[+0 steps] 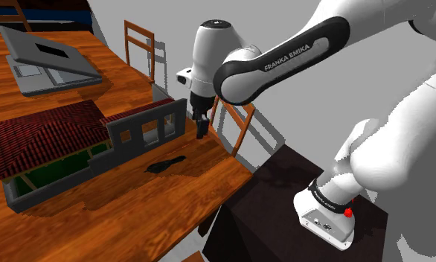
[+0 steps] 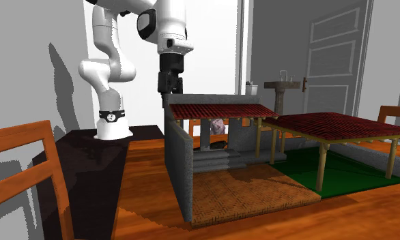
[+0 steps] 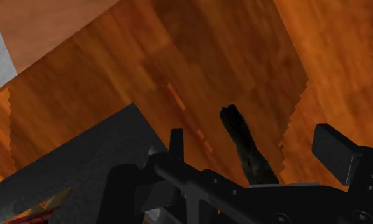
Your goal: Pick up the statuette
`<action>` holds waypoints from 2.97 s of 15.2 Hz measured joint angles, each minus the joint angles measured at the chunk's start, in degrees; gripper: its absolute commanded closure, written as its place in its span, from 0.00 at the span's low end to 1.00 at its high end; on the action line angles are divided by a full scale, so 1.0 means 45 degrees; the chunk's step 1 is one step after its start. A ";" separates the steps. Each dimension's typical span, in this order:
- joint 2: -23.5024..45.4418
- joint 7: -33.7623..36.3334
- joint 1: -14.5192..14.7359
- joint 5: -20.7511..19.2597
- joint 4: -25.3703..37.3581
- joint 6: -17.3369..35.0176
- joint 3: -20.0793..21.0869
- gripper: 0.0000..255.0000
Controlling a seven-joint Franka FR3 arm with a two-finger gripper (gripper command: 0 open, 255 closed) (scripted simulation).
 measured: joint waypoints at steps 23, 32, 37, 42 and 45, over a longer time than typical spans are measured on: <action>0.5887 0.0340 0.1874 -0.4255 0.2429 0.3627 -0.0051 1.00; 0.5736 0.0235 0.1807 -0.4145 0.2418 0.3494 0.0025 1.00; 0.4999 -0.0181 0.1564 -0.3643 0.2309 0.2911 0.0354 1.00; 0.4328 -0.0620 0.1356 -0.3123 0.2342 0.2259 0.0632 1.00; 0.3949 -0.0841 0.1270 -0.2834 0.2368 0.1884 0.0771 1.00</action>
